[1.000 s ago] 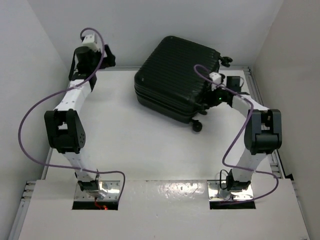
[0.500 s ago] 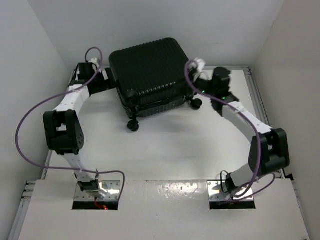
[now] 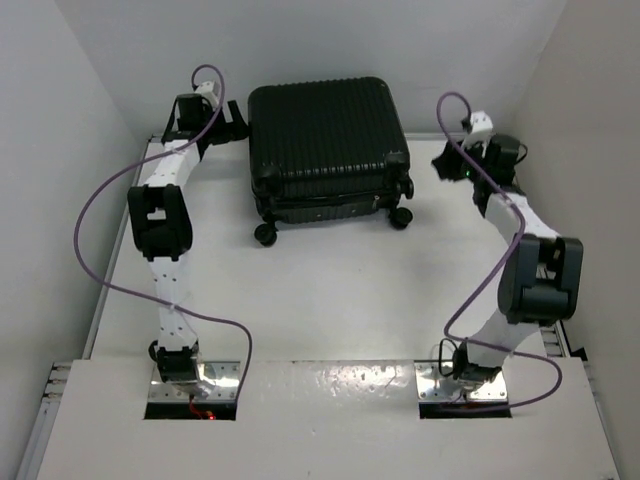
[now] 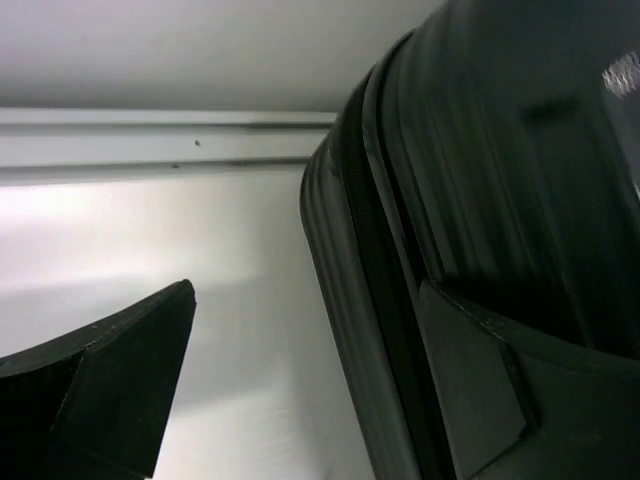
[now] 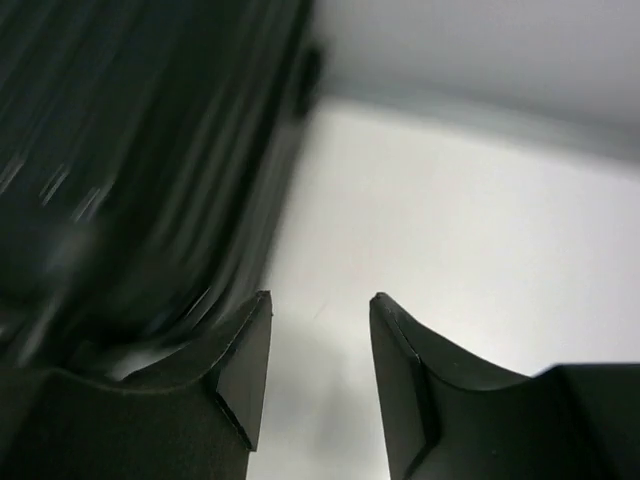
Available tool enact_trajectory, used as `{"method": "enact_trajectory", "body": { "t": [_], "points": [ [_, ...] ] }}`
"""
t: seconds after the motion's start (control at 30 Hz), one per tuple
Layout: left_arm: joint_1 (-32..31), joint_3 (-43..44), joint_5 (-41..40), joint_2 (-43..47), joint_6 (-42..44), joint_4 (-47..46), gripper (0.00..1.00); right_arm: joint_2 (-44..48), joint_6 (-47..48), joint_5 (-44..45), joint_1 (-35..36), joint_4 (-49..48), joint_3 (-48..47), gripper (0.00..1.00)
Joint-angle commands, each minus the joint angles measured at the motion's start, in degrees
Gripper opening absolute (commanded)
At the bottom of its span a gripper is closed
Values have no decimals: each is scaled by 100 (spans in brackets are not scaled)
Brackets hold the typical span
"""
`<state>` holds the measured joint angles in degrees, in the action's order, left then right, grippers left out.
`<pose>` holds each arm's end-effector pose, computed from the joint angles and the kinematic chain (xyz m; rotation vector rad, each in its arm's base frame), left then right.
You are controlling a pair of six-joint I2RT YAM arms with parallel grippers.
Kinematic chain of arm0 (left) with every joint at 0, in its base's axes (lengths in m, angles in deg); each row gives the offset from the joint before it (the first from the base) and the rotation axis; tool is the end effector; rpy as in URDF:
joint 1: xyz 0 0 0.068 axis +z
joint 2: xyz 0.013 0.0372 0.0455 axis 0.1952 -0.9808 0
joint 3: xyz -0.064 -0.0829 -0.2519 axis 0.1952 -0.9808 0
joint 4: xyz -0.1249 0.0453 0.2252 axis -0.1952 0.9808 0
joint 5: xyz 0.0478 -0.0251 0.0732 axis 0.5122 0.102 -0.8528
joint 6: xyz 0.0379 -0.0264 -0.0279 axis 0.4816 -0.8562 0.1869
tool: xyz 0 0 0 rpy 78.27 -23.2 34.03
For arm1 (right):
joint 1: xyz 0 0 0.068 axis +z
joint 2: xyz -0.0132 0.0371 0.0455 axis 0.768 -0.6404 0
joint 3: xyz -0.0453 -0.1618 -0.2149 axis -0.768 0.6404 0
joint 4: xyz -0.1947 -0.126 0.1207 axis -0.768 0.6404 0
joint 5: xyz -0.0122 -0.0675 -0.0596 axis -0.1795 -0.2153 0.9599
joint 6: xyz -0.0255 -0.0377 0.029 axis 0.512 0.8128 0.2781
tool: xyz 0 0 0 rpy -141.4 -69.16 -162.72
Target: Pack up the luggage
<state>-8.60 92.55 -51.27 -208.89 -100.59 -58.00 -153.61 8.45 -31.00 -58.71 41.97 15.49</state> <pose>0.5593 0.0150 0.2491 -0.1499 2.0419 -0.4693 0.4028 -0.0459 0.2702 -0.1116 1.8140 0.3066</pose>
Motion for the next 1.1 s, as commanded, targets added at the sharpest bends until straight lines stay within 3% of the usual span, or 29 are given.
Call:
{"method": "enact_trajectory", "body": {
  "t": [0.0,0.03,0.1,0.13,0.17,0.2,0.33,0.47,0.5,0.6,0.67,0.73,0.87,1.07],
  "points": [
    [-257,-1096,141,923,-243,-583,100,1390,-55,-1155,298,136,761,45],
    [-196,-1910,-121,1190,-323,-885,100,1908,-151,-1095,352,129,1555,45],
    [-143,-2557,-430,1665,-482,-1561,100,2690,-397,-648,649,-3,2114,43],
    [-143,-2777,-579,1867,-595,-1635,100,2956,-442,-159,756,-12,2873,43],
    [-143,-3119,-772,2208,-597,-1687,100,3611,-573,-6,783,-47,3142,49],
    [-143,-3279,-844,2360,-666,-1688,100,3775,-609,117,1357,-134,3597,50],
    [-143,-3877,-1203,3019,-843,-1575,100,4146,-793,1327,2518,-905,4593,52],
    [-335,-4307,-1301,3582,-843,-1336,100,3042,-619,2727,3225,-2365,4780,53],
    [-336,-4396,-1301,3705,-843,-1284,100,2603,-583,3285,3305,-2994,4753,50],
    [-572,-4633,-1301,4153,-606,-1284,100,1707,-504,4476,3691,-3621,4447,43],
    [-651,-4739,-1363,4364,-474,-1284,100,1431,-469,4635,3745,-4218,4402,43],
    [-714,-4897,-1486,4444,-369,-1284,100,1000,-398,4478,3754,-4624,4332,50],
    [-714,-5011,-1670,4497,-368,-1284,100,499,-363,4477,3780,-4863,3946,58],
    [-714,-5064,-1723,4549,-368,-1284,100,-73,-407,4758,3780,-4908,3304,57]
  ]
}}
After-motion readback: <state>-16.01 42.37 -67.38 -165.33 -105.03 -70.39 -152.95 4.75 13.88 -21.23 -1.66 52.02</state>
